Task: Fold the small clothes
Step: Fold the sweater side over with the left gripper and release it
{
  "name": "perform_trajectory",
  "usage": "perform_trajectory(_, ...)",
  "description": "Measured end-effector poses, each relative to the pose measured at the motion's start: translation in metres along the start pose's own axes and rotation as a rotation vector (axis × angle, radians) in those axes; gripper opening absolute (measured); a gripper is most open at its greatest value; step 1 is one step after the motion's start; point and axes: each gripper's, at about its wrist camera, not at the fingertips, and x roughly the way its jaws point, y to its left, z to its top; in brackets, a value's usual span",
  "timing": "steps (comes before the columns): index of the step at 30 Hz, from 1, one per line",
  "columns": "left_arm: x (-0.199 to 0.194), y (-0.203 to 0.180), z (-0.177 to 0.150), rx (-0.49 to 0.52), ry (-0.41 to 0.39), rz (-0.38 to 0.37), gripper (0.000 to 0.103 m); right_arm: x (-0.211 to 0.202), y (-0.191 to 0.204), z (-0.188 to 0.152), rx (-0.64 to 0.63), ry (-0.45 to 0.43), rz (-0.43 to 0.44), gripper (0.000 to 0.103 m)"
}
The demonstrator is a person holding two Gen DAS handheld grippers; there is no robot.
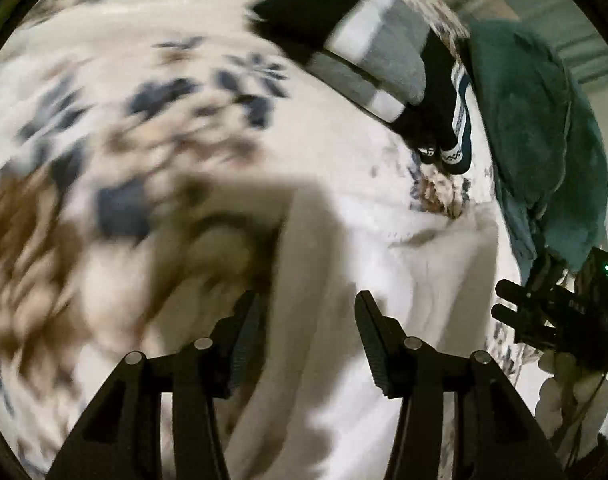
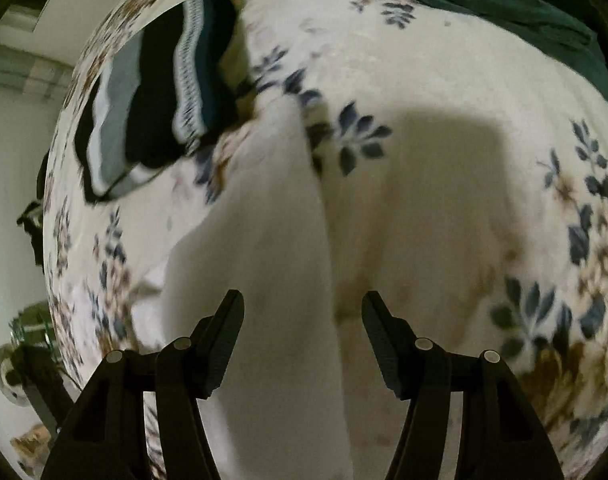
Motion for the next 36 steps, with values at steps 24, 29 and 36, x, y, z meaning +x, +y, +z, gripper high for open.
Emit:
perform_trajectory(24,0.006,0.022,0.057,-0.015,-0.054,0.108,0.001,0.034,0.006,0.041,-0.049,0.014,-0.024,0.000)
perform_trajectory(29,-0.037,0.022,0.033,0.022,-0.084,0.024,0.002,0.010,-0.011,0.007,-0.002,0.057,0.074,0.031)
perform_trajectory(36,-0.088,0.030,-0.018,0.082,-0.080,0.008,0.005,-0.031,-0.038,-0.124,0.077,0.127,0.170,0.053)
